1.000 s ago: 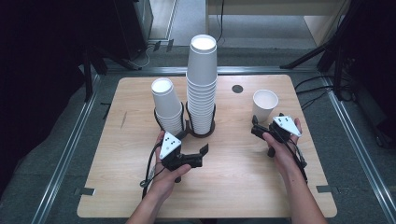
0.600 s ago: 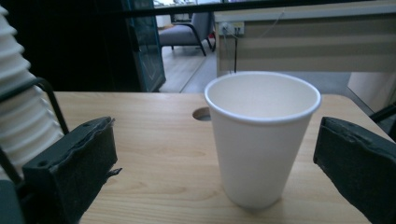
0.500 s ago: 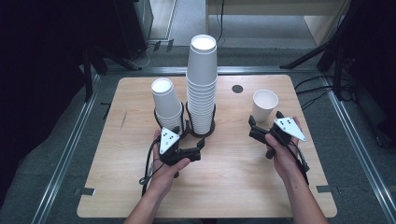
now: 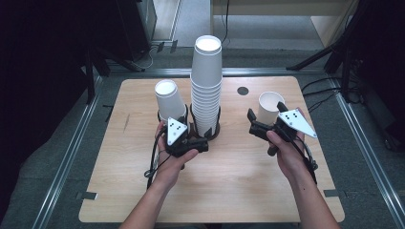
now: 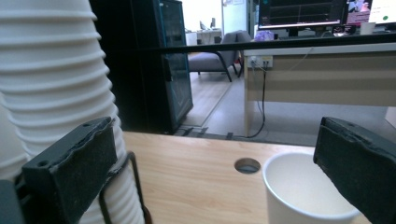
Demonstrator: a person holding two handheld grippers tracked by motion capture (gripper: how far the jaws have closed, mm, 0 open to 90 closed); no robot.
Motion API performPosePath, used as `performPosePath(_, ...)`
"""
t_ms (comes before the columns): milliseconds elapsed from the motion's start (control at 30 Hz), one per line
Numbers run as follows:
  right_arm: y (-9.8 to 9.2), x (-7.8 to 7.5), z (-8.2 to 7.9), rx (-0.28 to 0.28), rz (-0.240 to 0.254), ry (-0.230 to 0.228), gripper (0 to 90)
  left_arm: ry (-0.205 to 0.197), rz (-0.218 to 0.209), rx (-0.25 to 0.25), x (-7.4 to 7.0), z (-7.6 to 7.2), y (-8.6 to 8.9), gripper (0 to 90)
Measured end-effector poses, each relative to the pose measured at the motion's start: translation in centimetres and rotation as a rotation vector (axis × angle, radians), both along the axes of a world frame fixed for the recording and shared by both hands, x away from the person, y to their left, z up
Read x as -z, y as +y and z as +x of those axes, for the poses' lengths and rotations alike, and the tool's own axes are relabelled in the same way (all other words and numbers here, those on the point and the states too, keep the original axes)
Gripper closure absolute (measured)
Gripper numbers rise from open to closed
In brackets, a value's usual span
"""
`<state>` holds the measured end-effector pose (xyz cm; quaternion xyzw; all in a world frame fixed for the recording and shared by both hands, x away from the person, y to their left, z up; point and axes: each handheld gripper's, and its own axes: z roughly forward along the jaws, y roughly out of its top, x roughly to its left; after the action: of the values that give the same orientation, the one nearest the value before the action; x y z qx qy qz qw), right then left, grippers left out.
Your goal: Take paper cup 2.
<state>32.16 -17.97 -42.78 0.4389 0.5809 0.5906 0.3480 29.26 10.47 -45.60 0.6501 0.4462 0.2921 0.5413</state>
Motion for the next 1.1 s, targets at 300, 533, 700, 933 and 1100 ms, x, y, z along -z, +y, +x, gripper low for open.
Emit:
performPosePath(300, 2.3, -2.9, -0.1, -0.061, 0.033, -0.028, 0.0, -0.009, 0.008, -0.023, -0.5, 1.0, -0.4, 0.0)
performPosePath(533, 4.0, -4.4, 0.1, -0.104, 0.039, -0.041, 0.0, -0.011, 0.019, -0.027, -0.4, 1.7, -0.7, 0.0)
performPosePath(700, 5.0, -5.2, 0.6, -0.116, 0.049, -0.041, 0.0, -0.024, 0.001, -0.027, -0.3, 2.3, -1.0, 0.0)
performPosePath(933, 6.5, -6.3, 1.3, -0.156, 0.047, -0.046, 0.0, -0.056, -0.009, -0.050, -0.2, 3.2, -1.7, 0.0)
performPosePath(1100, 7.7, -7.1, 1.8, -0.185, 0.043, -0.053, 0.0, -0.083, -0.004, -0.116, -0.3, 3.8, -2.1, 0.0)
